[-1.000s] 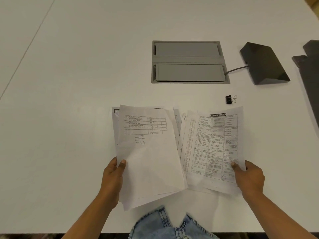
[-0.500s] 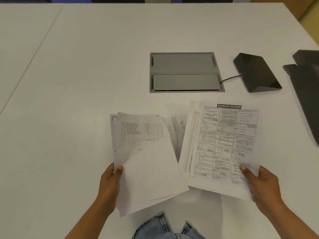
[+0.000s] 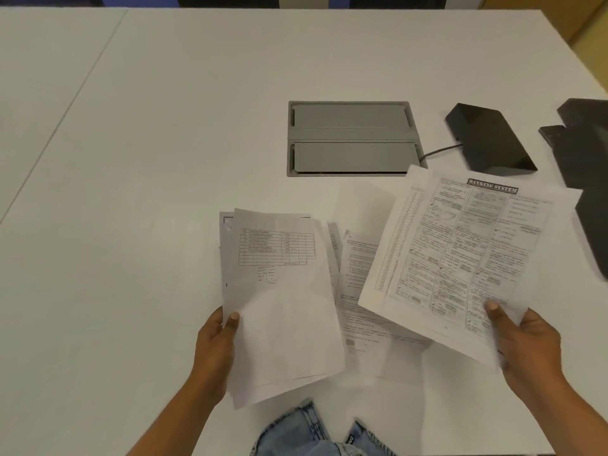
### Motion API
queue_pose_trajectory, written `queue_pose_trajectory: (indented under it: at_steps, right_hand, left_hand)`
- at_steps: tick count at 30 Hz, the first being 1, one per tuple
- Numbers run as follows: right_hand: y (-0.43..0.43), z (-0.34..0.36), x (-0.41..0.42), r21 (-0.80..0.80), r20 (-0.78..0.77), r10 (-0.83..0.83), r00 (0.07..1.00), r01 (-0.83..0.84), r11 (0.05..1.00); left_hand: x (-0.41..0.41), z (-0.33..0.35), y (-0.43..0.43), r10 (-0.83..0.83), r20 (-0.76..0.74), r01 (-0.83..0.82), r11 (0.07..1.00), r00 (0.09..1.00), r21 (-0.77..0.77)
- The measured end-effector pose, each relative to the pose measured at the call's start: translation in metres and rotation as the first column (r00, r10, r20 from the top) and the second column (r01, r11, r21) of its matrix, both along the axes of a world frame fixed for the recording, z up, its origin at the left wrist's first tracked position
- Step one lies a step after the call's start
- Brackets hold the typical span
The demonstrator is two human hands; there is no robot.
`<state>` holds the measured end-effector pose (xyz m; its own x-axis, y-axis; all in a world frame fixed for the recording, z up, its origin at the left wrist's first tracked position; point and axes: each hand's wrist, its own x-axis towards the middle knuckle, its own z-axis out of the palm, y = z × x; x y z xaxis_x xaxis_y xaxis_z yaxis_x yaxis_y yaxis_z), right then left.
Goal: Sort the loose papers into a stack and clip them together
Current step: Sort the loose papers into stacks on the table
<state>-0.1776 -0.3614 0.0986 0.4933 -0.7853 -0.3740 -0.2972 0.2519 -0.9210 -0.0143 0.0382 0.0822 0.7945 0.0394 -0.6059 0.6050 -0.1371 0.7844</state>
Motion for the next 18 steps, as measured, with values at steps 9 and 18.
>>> queue_pose_trajectory:
  at_steps: [9, 18]
  right_hand:
    - [0.058, -0.001, 0.024, 0.037, -0.006, 0.27, 0.963, -0.27, 0.962]
    - [0.096, -0.015, 0.053, 0.321, 0.078, 0.512, 0.855, -0.508, 0.799]
  left_hand:
    - [-0.012, 0.008, -0.018, -0.039, -0.023, 0.035, 0.989, 0.999, -0.146]
    - [-0.017, 0.019, -0.044, -0.092, -0.013, 0.084, 0.95, 0.996, -0.302]
